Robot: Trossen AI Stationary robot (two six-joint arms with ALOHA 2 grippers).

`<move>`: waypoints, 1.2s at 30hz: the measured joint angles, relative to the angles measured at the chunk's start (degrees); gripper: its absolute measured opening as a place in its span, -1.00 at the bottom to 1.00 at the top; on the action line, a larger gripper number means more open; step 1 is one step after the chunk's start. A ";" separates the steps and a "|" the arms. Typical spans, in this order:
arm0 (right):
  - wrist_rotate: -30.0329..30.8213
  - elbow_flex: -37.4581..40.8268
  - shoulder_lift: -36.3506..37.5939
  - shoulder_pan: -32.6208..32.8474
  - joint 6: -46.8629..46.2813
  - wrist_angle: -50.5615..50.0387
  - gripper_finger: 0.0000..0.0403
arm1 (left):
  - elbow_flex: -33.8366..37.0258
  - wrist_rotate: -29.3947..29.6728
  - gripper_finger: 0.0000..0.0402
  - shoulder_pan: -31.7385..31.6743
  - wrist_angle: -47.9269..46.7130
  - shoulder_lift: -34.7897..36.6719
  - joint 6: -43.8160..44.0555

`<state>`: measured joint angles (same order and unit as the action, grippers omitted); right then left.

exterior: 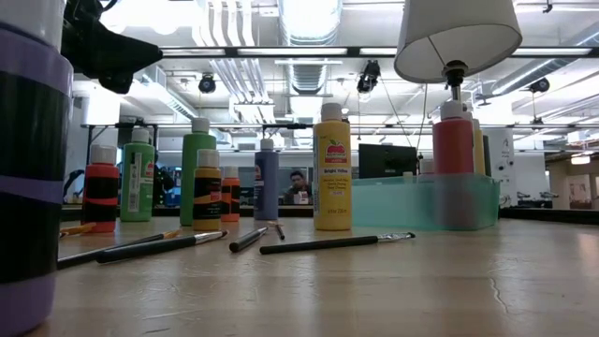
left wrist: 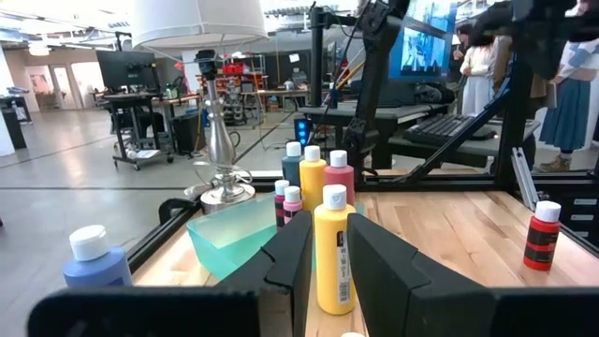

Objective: Pick & Place Paint Supplies
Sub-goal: Put the small red paint bottle into the green bin

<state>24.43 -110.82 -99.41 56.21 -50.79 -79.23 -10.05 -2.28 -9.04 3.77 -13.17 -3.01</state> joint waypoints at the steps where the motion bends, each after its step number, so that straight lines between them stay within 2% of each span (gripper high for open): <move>1: 0.06 2.77 1.15 0.65 0.19 3.46 -0.96 | -0.02 0.02 -0.62 0.02 -0.02 0.00 -0.01; 13: 0.00 37.74 12.26 1.17 6.35 42.98 -0.96 | -0.02 0.00 -0.62 0.00 -0.04 0.01 -0.02; 17: 3.05 45.62 12.80 1.13 8.84 53.34 -0.96 | -0.02 0.01 -0.62 0.02 -0.04 0.00 -0.02; 22: 3.09 52.30 12.80 0.56 11.50 61.87 -0.93 | -0.02 0.00 -0.62 0.01 -0.04 0.02 0.00; 26: 4.10 55.44 12.78 0.49 11.16 65.55 -0.77 | -0.01 0.00 -0.62 0.00 -0.04 0.02 0.00; 36: 4.37 59.53 12.65 -2.31 11.48 68.11 -0.12 | -0.02 0.00 -0.62 0.02 -0.04 0.02 -0.01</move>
<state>28.80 -51.29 -86.76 53.91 -39.31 -11.12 -10.07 -2.28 -9.02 3.73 -13.15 -3.02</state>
